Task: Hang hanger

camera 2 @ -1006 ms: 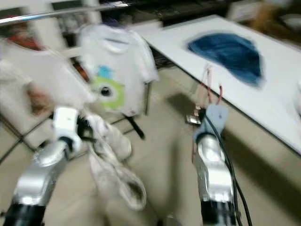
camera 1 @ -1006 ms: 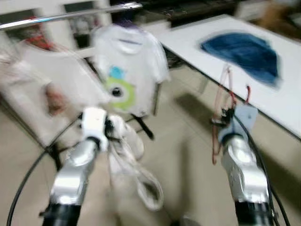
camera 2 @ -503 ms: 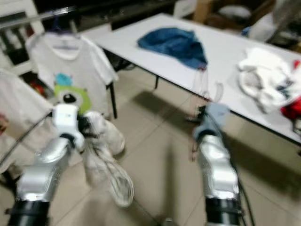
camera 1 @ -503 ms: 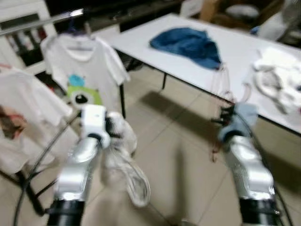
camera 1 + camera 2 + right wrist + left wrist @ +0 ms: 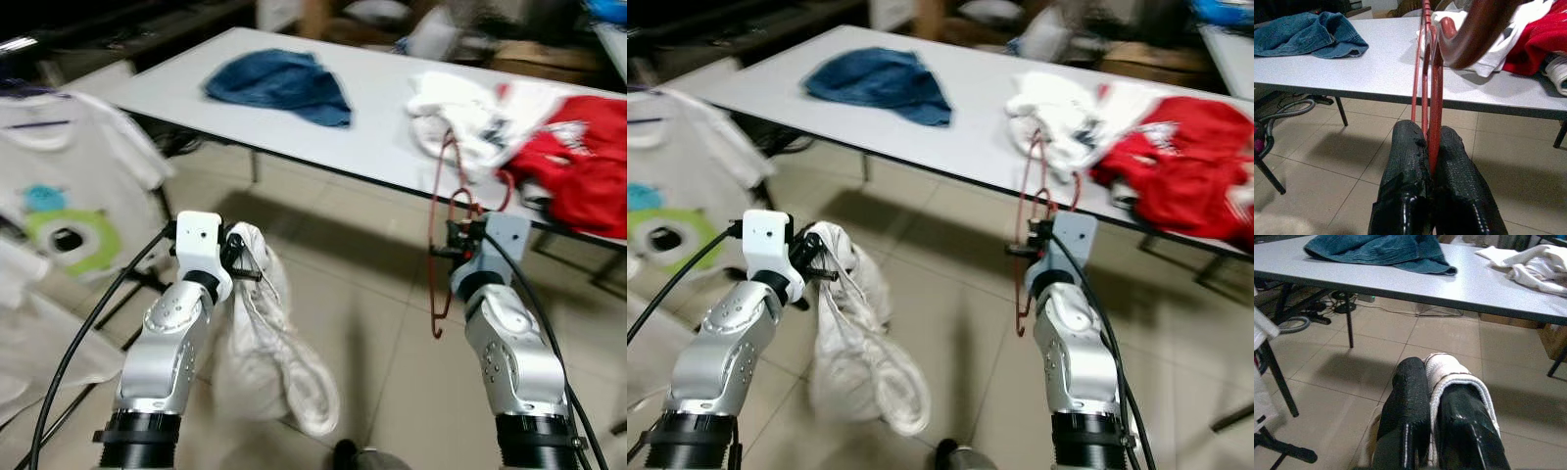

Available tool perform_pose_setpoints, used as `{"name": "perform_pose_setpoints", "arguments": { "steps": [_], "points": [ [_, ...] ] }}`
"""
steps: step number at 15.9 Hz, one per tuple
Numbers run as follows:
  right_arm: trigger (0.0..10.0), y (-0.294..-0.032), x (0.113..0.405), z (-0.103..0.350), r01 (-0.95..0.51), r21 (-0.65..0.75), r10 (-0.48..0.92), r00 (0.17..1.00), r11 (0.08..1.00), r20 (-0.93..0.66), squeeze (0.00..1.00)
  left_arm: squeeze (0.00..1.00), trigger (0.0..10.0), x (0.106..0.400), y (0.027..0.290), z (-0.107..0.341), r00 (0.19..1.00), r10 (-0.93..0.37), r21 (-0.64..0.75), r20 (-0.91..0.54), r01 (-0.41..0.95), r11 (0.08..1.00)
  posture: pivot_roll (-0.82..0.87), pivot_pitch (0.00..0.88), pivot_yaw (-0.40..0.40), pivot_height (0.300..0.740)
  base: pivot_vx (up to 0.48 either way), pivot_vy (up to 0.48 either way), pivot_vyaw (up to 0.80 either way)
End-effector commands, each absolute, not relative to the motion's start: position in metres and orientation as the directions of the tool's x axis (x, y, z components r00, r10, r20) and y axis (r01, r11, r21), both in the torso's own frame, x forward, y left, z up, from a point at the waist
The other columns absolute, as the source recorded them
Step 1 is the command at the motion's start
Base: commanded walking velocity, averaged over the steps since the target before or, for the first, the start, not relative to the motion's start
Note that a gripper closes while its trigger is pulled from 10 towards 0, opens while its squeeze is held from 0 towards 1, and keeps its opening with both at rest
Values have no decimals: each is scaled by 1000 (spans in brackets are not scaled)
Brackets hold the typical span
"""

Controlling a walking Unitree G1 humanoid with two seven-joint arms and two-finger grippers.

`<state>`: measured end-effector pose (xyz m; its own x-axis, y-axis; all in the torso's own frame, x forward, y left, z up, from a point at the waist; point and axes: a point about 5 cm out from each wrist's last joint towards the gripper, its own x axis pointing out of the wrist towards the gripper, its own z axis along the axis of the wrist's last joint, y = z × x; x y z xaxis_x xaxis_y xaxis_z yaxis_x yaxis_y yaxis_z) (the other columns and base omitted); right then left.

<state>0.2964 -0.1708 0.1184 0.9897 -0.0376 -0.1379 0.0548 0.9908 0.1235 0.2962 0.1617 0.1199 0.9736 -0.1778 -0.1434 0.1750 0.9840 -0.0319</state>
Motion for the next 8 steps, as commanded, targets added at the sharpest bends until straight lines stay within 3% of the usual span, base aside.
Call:
{"name": "perform_pose_setpoints", "arguments": {
  "steps": [1,8],
  "points": [
    [10000,-165,296,122,16,121,-1,992,992,-126,0,0,10000,300,163,137,981,-183,-17,-66,182,983,-65,0,31,740,300,0,0],
    [10000,-164,295,121,6,102,8,991,995,-135,0,0,10000,300,162,136,979,-196,-31,-57,195,980,-67,0,31,740,332,0,0]
  ]
}}
